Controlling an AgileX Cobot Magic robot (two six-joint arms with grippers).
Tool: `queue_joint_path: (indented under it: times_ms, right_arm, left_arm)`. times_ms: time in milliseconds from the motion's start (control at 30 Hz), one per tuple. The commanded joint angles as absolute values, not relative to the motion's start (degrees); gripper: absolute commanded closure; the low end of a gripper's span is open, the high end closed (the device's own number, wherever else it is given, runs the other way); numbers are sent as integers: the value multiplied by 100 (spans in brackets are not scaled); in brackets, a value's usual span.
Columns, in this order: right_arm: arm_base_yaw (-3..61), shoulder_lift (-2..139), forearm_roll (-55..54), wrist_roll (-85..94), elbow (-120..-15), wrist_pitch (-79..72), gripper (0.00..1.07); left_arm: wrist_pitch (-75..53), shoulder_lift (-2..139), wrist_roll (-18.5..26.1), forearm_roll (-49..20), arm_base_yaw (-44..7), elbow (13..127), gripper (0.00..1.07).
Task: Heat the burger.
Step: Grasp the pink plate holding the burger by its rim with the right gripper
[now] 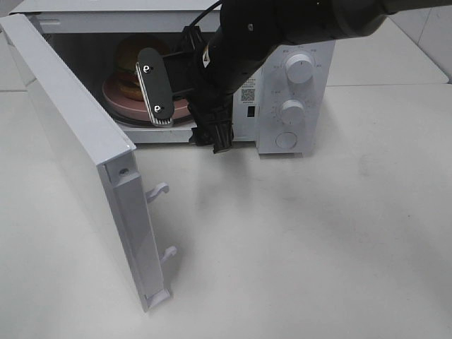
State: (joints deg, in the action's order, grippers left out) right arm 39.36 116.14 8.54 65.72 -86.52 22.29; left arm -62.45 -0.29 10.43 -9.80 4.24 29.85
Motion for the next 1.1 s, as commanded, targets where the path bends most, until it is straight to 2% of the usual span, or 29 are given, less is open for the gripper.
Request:
queue_joint_path:
  times_ms: [33, 867, 1100]
  right_arm:
    - [3948, 11958, 882, 6348, -9030, 2286, 20]
    - [3936, 13539, 728, 6079, -11138, 2859, 23]
    - [3747, 13837, 676, 6016, -11562, 2865, 26]
  left_arm:
    - [-6159, -138, 1008, -1008, 441, 2974, 9]
    - [-6159, -138, 1008, -1008, 441, 2974, 9]
    - [-6159, -138, 1008, -1008, 441, 2974, 9]
